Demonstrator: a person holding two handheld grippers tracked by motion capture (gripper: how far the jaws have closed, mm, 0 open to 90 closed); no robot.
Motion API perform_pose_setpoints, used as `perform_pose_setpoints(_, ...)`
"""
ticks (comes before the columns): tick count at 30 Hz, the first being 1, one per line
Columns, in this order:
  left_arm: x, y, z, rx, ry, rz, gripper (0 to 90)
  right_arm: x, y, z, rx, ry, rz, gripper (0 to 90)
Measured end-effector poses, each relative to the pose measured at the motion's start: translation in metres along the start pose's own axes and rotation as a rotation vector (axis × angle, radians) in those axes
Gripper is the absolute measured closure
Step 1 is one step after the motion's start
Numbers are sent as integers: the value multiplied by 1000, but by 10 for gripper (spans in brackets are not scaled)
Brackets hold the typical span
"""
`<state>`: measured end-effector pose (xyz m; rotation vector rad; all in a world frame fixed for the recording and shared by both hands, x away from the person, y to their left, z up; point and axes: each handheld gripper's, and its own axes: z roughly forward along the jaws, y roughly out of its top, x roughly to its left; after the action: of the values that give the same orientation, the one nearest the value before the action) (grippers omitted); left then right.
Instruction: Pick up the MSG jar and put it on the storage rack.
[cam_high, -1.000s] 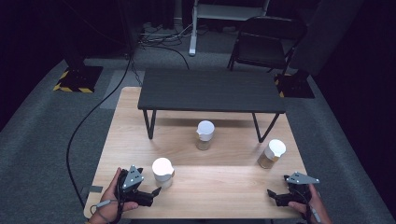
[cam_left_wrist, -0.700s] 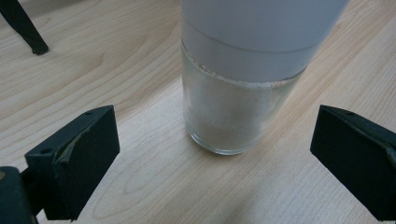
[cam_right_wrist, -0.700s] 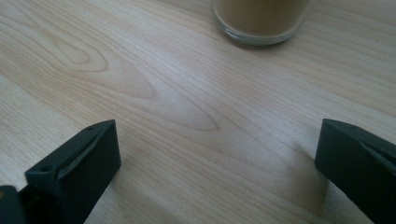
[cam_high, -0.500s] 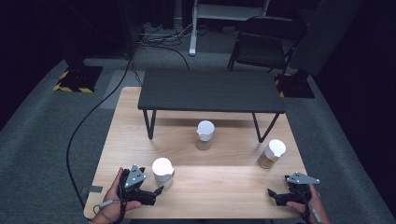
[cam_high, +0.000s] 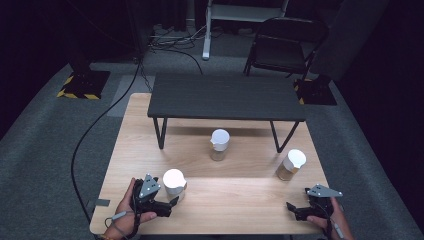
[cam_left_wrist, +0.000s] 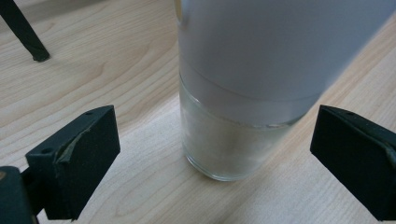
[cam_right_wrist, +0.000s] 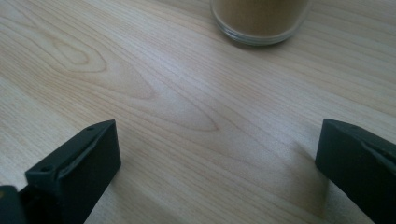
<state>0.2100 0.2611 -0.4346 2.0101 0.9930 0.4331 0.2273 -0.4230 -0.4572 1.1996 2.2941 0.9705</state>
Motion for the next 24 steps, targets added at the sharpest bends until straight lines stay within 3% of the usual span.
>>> perform_pose_setpoints(24, -14, 3, 23, -49, 50, 25, 87, 0, 0, 0, 0, 0, 0, 0)
